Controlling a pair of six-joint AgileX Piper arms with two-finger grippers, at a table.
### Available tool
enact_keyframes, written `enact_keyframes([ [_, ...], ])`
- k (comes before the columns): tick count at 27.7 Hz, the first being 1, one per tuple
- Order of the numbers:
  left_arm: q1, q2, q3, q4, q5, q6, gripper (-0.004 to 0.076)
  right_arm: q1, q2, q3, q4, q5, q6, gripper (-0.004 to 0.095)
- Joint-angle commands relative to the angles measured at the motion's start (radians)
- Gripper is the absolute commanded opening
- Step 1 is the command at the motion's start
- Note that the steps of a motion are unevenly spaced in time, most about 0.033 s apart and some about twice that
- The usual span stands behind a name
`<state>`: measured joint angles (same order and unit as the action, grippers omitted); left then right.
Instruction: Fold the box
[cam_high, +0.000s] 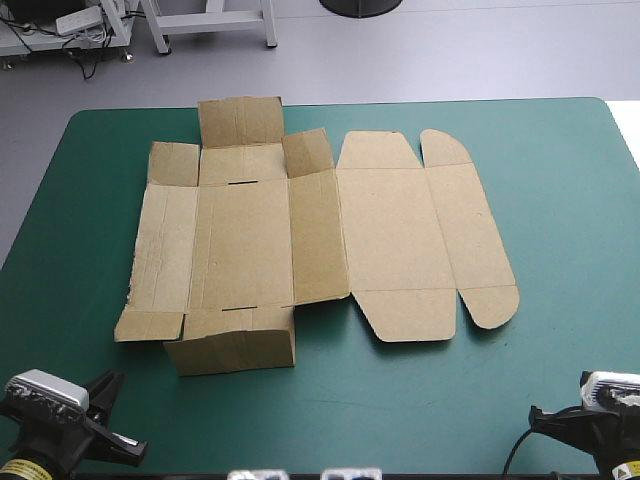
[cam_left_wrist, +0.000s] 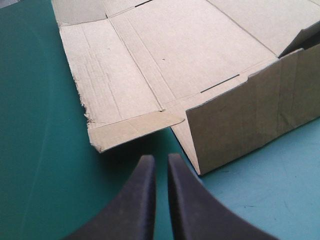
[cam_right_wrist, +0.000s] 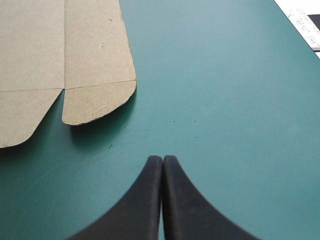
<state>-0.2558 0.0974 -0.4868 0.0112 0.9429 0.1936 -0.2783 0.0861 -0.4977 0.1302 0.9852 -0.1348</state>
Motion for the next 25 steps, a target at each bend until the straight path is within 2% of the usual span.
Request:
enact_keyframes([
  [1, -0.001, 0.021, -0.021, -0.001, -0.069, -0.003, 0.0059, 0.003, 0.016, -0.023, 0.003, -0.067, -0.004, -0.0013],
  [17, -0.001, 0.021, -0.021, 0.006, -0.072, -0.003, 0.0059, 0.003, 0.016, -0.023, 0.003, -0.067, -0.004, -0.0013],
  [20, -0.001, 0.021, -0.021, 0.006, -0.125, -0.003, 0.0059, 0.003, 0.016, -0.023, 0.003, -0.067, -0.004, -0.0013],
  [25, -0.001, 0.023, -0.021, 0.006, -0.295, -0.003, 0.0036, 0.003, 0.016, -0.023, 0.003, -0.067, -0.004, -0.0013],
])
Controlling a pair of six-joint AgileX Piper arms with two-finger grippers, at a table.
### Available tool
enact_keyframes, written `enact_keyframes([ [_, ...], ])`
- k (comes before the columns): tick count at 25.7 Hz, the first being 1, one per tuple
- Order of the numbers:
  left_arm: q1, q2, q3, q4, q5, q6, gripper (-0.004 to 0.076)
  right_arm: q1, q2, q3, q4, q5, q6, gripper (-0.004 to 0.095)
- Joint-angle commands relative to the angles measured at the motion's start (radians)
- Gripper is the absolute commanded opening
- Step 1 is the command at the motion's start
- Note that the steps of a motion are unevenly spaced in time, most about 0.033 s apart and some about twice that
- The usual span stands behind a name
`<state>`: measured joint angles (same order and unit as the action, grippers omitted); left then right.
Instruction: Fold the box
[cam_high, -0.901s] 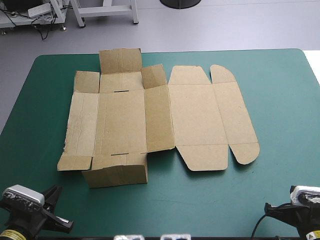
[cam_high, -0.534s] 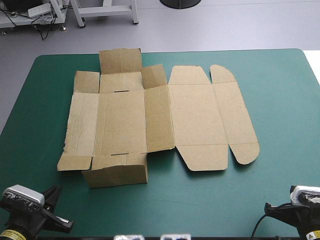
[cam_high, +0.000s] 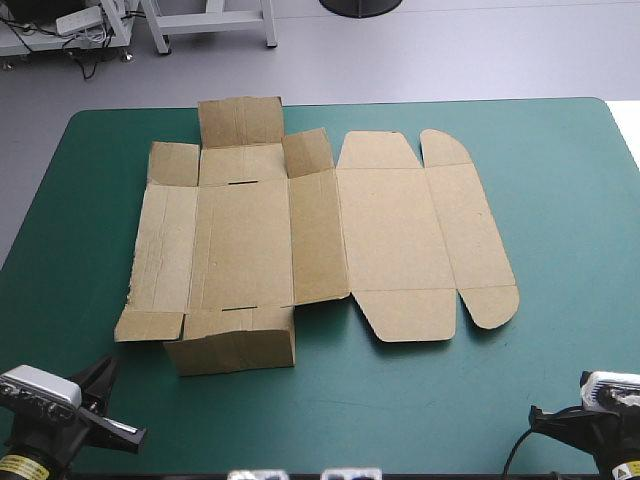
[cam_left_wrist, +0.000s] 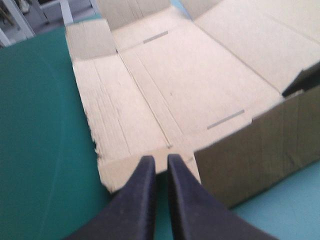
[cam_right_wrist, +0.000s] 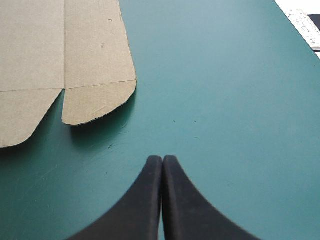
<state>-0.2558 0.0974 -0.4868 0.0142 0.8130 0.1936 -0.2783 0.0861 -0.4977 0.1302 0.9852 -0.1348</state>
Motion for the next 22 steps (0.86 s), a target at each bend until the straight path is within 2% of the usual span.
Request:
enact_keyframes([
  [1, -0.001, 0.028, -0.023, 0.011, -0.193, -0.003, 0.0016, 0.003, 0.016, -0.023, 0.003, -0.067, -0.004, -0.0013],
  [4, -0.001, 0.082, -0.050, 0.073, -0.250, -0.019, -0.0010, 0.003, 0.016, -0.023, 0.003, -0.067, -0.004, -0.0013],
  [10, -0.001, 0.455, -0.295, 0.277, -0.270, -0.031, -0.0010, 0.003, 0.016, -0.023, 0.003, -0.067, -0.004, -0.0013],
  [14, -0.001, 0.643, -0.435, 0.425, -0.290, -0.178, -0.0010, 0.003, 0.016, -0.023, 0.003, -0.067, -0.004, -0.0013],
  [16, -0.001, 0.732, -0.505, 0.547, -0.254, -0.279, -0.0010, 0.003, 0.016, -0.023, 0.003, -0.067, -0.004, -0.0013],
  [19, 0.001, 0.880, -0.592, 0.756, -0.147, -0.451, -0.0010, 0.003, 0.016, -0.023, 0.003, -0.067, -0.004, -0.0013],
  [22, 0.046, 1.006, -0.664, 0.842, -0.076, -0.496, -0.0009, 0.003, 0.016, -0.023, 0.003, -0.067, -0.004, -0.0013],
])
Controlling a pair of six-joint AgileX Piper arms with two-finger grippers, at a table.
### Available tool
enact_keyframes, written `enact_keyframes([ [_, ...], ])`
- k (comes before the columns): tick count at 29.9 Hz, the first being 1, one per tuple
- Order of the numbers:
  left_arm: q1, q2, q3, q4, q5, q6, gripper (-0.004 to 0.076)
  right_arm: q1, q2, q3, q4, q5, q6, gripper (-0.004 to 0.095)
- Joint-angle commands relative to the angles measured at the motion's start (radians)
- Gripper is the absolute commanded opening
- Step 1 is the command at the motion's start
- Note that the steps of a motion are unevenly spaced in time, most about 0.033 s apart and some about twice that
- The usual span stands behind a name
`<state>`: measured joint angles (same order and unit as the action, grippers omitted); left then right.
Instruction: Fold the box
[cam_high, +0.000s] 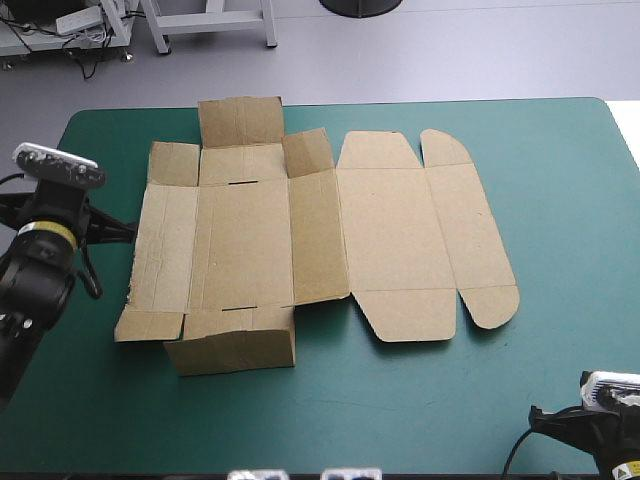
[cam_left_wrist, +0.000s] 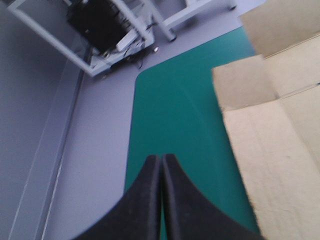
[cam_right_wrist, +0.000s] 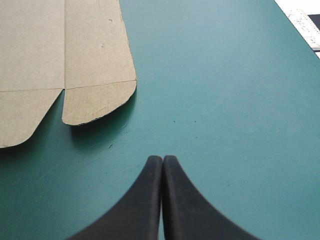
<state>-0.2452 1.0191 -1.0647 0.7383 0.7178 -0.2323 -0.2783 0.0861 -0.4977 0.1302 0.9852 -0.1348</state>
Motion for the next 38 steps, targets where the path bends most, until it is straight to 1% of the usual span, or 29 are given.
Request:
enact_keyframes([
  [1, 0.059, 0.112, -0.101, 0.104, 0.021, -0.070, -0.0009, 0.003, 0.016, -0.023, 0.003, -0.067, -0.004, -0.0013],
  [3, 0.133, 0.171, -0.132, 0.021, 0.019, -0.049, -0.0001, 0.003, 0.016, -0.023, 0.003, -0.067, -0.004, -0.0013],
  [5, 0.213, 0.216, -0.150, -0.089, 0.019, 0.005, 0.0016, 0.003, 0.016, -0.023, 0.003, -0.067, -0.004, -0.0013],
  [8, 0.358, 0.273, -0.162, -0.363, 0.022, 0.181, 0.0015, 0.003, 0.016, -0.023, 0.003, -0.067, -0.004, -0.0013],
  [11, 0.505, 0.315, -0.162, -0.717, 0.058, 0.417, 0.0015, 0.003, 0.016, -0.023, 0.003, -0.067, -0.004, -0.0013],
  [14, 0.644, 0.357, -0.162, -1.017, 0.169, 0.616, 0.0015, 0.003, 0.016, -0.023, 0.003, -0.067, -0.004, -0.0013],
  [17, 0.756, 0.410, -0.162, -1.180, 0.311, 0.711, 0.0015, 0.003, 0.016, -0.023, 0.003, -0.067, -0.004, -0.0013],
  [18, 0.785, 0.429, -0.162, -1.221, 0.366, 0.739, 0.0015, 0.003, 0.016, -0.023, 0.003, -0.067, -0.004, -0.0013],
  [21, 0.836, 0.483, -0.162, -1.317, 0.479, 0.782, 0.0014, 0.003, 0.016, -0.023, 0.003, -0.067, -0.004, -0.0013],
  [23, 0.846, 0.512, -0.162, -1.388, 0.512, 0.790, 0.0014, 0.003, 0.016, -0.023, 0.003, -0.067, -0.004, -0.0013],
  [26, 0.846, 0.557, -0.162, -1.465, 0.571, 0.852, 0.0014, 0.003, 0.016, -0.023, 0.003, -0.067, -0.004, -0.0013],
  [28, 0.846, 0.577, -0.162, -1.497, 0.578, 0.866, 0.0013, 0.003, 0.016, -0.023, 0.003, -0.067, -0.004, -0.0013],
  [34, 0.846, 0.587, -0.162, -1.463, 0.537, 0.862, 0.0014, 0.003, 0.016, -0.023, 0.003, -0.067, -0.004, -0.0013],
  [37, 0.846, 0.587, -0.162, -1.434, 0.544, 0.867, 0.0019, 0.003, 0.016, -0.023, 0.003, -0.067, -0.004, -0.0013],
  [38, 0.846, 0.591, -0.162, -1.432, 0.550, 0.872, 0.0032, 0.003, 0.016, -0.023, 0.003, -0.067, -0.004, -0.0013],
])
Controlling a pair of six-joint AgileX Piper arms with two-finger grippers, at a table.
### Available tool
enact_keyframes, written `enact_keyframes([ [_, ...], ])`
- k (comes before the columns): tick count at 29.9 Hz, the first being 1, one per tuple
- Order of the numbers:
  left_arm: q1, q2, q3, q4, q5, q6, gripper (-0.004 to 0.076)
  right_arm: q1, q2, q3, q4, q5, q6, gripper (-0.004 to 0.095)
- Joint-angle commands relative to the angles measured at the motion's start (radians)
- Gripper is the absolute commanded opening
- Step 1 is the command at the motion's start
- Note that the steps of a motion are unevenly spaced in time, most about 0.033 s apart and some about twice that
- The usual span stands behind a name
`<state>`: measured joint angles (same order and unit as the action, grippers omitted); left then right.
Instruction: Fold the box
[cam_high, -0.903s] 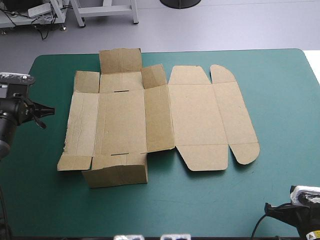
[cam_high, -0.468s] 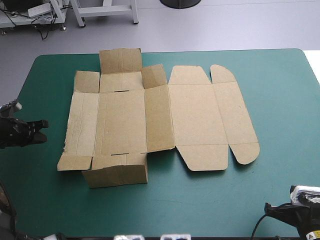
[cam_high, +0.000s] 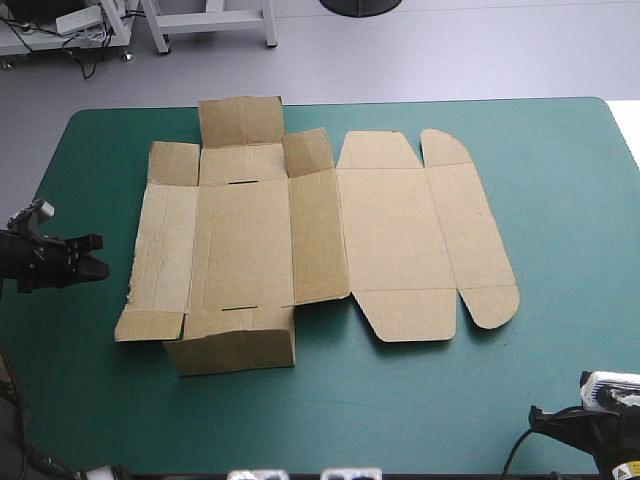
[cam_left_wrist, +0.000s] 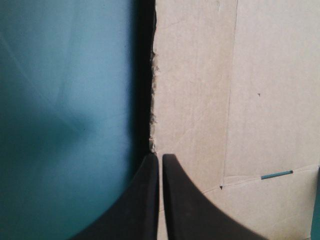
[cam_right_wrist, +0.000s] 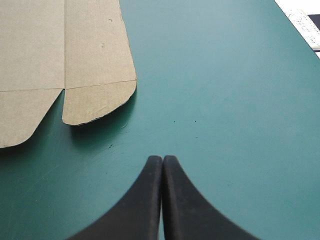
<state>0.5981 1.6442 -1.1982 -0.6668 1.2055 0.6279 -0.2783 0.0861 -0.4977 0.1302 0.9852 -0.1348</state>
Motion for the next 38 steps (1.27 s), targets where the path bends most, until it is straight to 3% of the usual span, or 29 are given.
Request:
enact_keyframes([
  [1, 0.001, -0.026, -0.028, -0.029, 0.078, 0.019, 0.0057, 0.003, 0.016, -0.023, 0.003, -0.067, -0.004, -0.0013],
  [3, -0.006, -0.009, -0.028, -0.033, 0.091, 0.019, 0.0127, 0.003, 0.016, -0.023, 0.003, -0.067, -0.004, -0.0013],
  [7, -0.043, 0.018, -0.028, 0.004, 0.091, 0.019, 0.0346, 0.003, 0.016, -0.023, 0.003, -0.067, -0.004, -0.0013],
  [10, -0.063, 0.035, -0.028, -0.001, 0.091, 0.019, 0.0420, 0.003, 0.016, -0.023, 0.003, -0.067, -0.004, -0.0013],
  [38, -0.126, 0.160, -0.026, -0.083, 0.091, -0.054, 0.0421, 0.003, 0.018, -0.023, -0.003, -0.069, 0.003, -0.0013],
])
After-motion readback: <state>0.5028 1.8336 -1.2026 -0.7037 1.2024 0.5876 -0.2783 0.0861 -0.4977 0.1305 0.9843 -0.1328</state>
